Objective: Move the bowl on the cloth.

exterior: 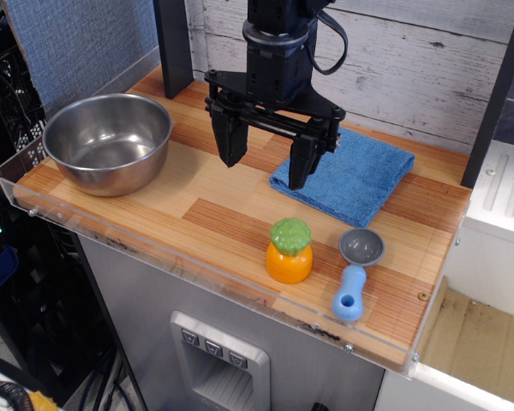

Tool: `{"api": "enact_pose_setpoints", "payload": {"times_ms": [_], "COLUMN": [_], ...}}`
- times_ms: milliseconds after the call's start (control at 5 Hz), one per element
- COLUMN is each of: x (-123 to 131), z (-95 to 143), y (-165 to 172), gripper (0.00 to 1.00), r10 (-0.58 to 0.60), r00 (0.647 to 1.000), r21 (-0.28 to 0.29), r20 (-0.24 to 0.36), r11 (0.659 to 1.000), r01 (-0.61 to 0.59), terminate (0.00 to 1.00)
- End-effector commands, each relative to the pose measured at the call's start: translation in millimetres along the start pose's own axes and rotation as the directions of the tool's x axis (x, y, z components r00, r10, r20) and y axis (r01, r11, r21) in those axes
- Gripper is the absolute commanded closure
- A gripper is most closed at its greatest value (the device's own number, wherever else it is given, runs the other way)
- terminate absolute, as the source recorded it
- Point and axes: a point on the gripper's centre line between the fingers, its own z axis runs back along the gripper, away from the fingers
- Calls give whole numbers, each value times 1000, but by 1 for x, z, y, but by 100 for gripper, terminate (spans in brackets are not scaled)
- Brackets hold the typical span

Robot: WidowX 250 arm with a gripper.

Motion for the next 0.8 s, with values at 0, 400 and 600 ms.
{"api": "enact_pose_setpoints", "payload": {"times_ms": [0,400,600], "x": [0,34,40], "z": [0,-6,0], "y": [0,75,100], "gripper": [0,0,0], "r10": [0,63,71], "r00": [1000,997,996], "r21": [0,12,-9], "r20": [0,39,61], "r11": [1000,998,997], "r01": [0,-64,-70], "terminate": [0,0,0]}}
